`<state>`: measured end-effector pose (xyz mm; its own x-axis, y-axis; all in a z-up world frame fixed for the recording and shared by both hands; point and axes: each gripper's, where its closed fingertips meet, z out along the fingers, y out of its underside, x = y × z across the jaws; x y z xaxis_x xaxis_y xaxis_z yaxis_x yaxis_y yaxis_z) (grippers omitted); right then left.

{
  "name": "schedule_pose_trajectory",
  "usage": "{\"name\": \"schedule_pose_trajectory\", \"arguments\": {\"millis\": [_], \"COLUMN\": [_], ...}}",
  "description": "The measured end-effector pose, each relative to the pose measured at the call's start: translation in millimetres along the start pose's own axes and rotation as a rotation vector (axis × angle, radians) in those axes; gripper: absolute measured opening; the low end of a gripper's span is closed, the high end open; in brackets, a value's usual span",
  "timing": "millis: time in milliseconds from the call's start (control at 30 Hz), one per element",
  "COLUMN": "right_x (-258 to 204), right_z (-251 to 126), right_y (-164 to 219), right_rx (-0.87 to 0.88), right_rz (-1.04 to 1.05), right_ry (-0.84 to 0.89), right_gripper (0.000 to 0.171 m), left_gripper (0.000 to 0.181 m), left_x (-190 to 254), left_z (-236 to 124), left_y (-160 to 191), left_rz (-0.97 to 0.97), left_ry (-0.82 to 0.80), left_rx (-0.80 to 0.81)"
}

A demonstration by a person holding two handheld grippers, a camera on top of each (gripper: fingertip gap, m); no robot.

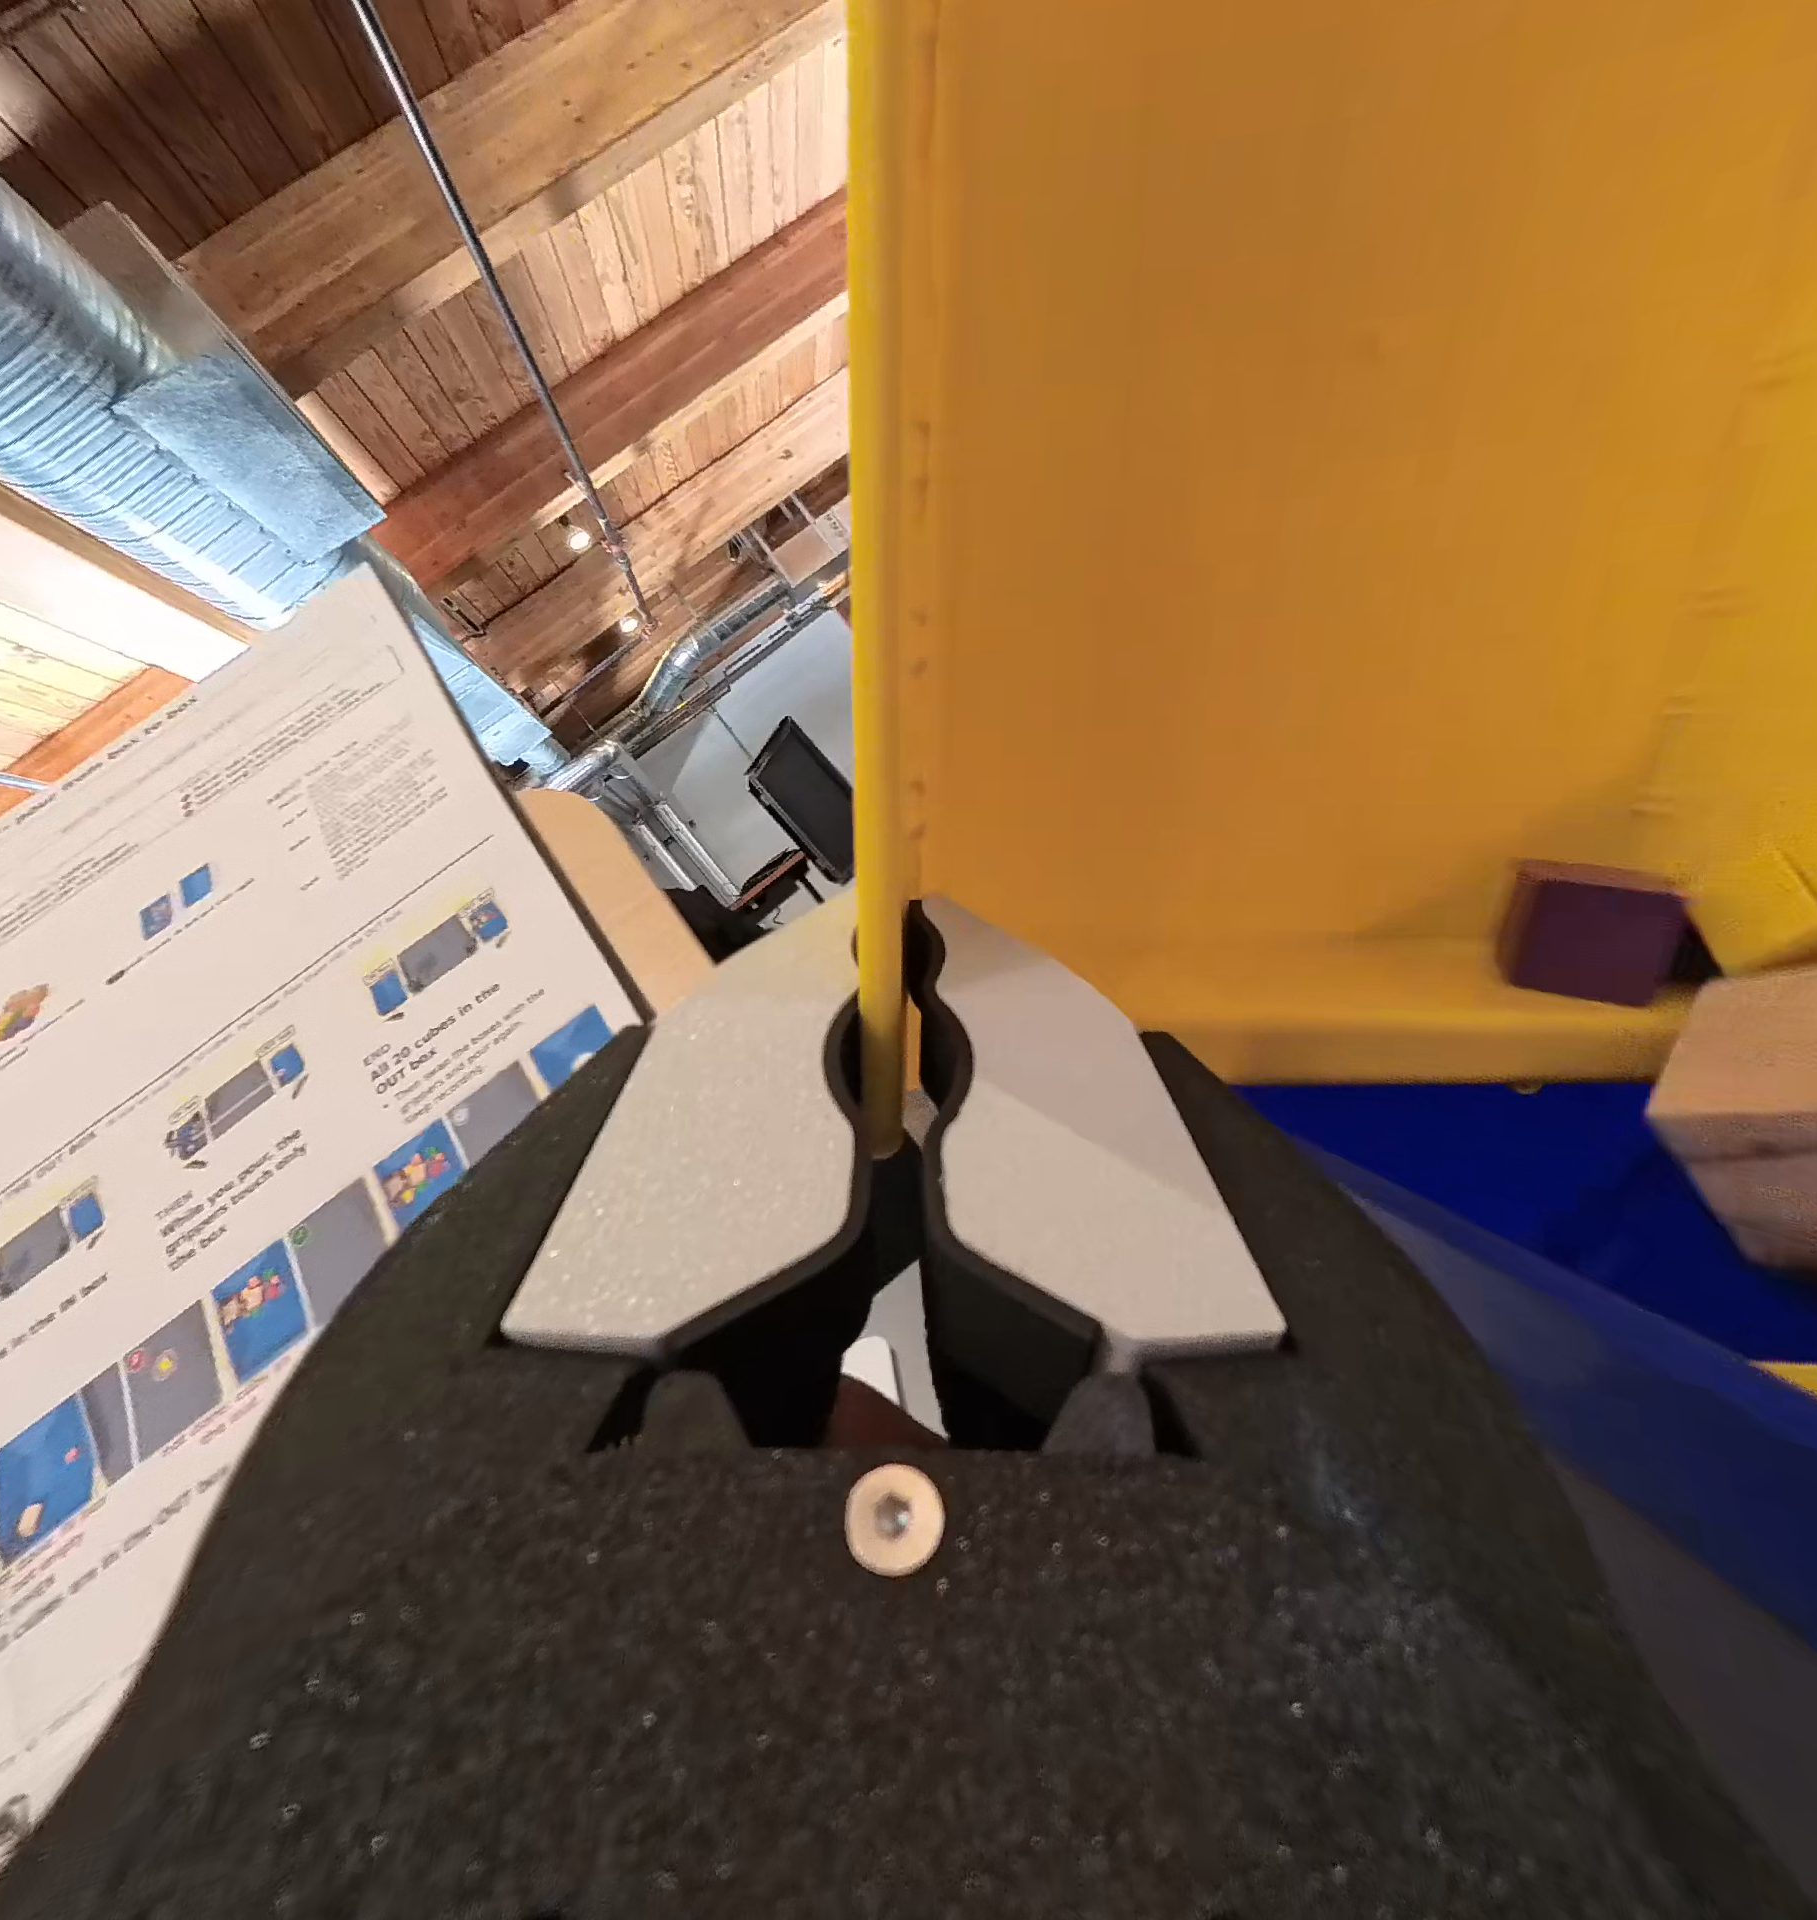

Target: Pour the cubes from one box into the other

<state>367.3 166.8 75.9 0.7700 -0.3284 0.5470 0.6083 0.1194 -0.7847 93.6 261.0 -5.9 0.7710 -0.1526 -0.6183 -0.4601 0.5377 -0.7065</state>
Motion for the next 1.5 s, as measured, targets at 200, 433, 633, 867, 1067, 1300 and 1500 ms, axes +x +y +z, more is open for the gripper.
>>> {"name": "schedule_pose_trajectory", "arguments": {"millis": [200, 433, 633, 867, 1067, 1300, 1500], "right_x": [-0.5, 13.6, 27.2, 25.2, -106.6, -402.2, -601.9], "right_z": [7.1, 4.8, 7.7, 23.9, 28.3, -18.1, -60.3], "right_y": [-3.2, -17.2, -35.4, -124.6, -237.8, -311.1, -310.7], "right_rx": [0.013, 0.062, 0.094, 0.036, -0.231, -0.411, -0.628], "right_rz": [-0.007, 0.006, -0.003, -0.002, -0.145, -0.418, -0.504], "right_ry": [-0.023, 0.024, 0.031, -0.179, -0.590, -1.166, -1.518], "right_gripper": [0.006, 0.006, 0.006, 0.005, 0.005, 0.005, 0.005], "left_gripper": [0.002, 0.003, 0.003, 0.004, 0.003, 0.003, 0.004], "left_x": [-8.0, -21.1, -40.6, -118.7, -220.8, -329.7, -361.5], "left_z": [-1.3, 2.9, 8.9, -20.3, -131.3, -345.0, -455.2], "left_y": [-3.7, -24.8, -48.0, -82.7, -18.4, 110.5, 199.1], "left_rz": [0.006, -0.016, -0.025, -0.103, -0.170, -0.359, -0.585], "left_ry": [-0.031, -0.088, -0.106, -0.087, 0.044, 0.128, 0.172], "left_rx": [-0.006, 0.029, 0.030, -0.086, -0.474, -0.988, -1.260]}}
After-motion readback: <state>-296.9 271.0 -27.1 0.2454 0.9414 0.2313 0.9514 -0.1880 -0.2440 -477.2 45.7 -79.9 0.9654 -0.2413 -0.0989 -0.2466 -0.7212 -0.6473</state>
